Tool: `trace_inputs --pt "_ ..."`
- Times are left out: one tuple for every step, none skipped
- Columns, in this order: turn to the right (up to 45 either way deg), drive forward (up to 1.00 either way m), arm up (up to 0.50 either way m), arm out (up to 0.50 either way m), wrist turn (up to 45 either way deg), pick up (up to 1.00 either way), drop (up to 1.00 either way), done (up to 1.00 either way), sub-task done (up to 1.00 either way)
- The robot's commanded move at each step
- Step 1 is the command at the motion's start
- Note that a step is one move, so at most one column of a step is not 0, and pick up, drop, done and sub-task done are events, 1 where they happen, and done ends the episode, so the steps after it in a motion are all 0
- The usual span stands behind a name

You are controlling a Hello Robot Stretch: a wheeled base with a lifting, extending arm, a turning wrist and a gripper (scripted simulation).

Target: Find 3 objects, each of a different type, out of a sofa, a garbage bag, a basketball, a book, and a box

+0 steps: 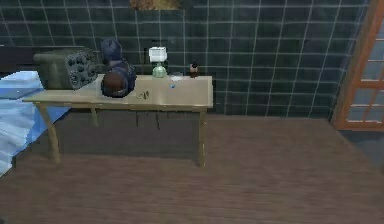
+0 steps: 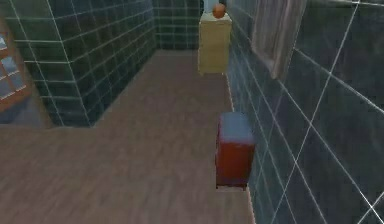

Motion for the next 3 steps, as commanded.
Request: trace_inputs --pt "0.0 0.30 0.00 0.00 0.0 0.00 0.00 0.00 0.00" --pt "45.0 0.00 0.00 0.00 0.0 0.00 0.00 0.00 0.00" --pt "42.0 0.00 0.00 0.00 0.0 0.00 0.00 0.00 0.00"
